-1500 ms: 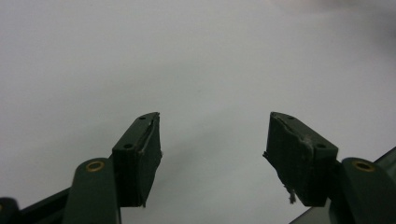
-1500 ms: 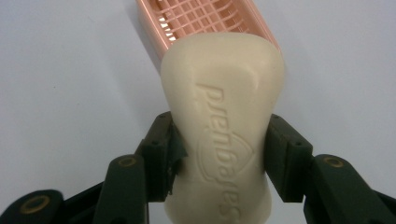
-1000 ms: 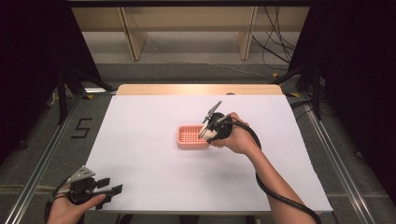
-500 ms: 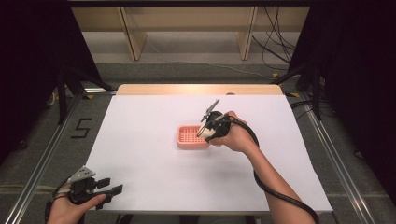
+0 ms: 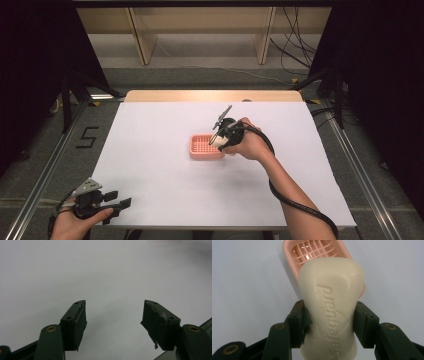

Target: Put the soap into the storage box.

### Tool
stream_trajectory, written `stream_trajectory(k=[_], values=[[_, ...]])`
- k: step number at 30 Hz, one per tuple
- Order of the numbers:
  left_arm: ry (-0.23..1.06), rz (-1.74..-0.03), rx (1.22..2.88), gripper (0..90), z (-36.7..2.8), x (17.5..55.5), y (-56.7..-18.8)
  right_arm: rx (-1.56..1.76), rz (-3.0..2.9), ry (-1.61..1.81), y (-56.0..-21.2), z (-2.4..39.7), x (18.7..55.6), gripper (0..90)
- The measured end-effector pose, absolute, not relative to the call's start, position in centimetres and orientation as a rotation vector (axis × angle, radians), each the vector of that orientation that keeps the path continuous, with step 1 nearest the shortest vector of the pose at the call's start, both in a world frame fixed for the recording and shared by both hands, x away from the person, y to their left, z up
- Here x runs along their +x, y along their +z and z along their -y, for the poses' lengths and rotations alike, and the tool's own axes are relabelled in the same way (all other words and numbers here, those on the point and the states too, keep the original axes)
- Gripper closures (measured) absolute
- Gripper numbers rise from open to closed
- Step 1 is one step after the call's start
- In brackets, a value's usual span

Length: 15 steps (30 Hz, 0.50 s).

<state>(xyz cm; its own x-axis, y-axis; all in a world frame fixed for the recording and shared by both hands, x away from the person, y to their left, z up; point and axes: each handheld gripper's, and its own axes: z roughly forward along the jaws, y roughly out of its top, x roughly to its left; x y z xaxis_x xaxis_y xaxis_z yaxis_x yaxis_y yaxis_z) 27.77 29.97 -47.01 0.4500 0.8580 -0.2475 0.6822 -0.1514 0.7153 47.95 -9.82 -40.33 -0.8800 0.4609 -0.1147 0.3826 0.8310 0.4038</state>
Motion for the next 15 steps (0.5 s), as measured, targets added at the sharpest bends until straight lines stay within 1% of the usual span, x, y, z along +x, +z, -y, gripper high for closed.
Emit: stream_trajectory(k=[2,15], values=[[0.277,-1.296,1.898,35.2,-29.98,27.76,-47.01,0.687,-2.808,0.550,-40.37,9.67,47.89,50.5],[0.274,-1.307,1.895,35.2,-30.00,27.74,-47.02,0.623,-2.825,0.537,-40.44,8.74,48.84,50.5]])
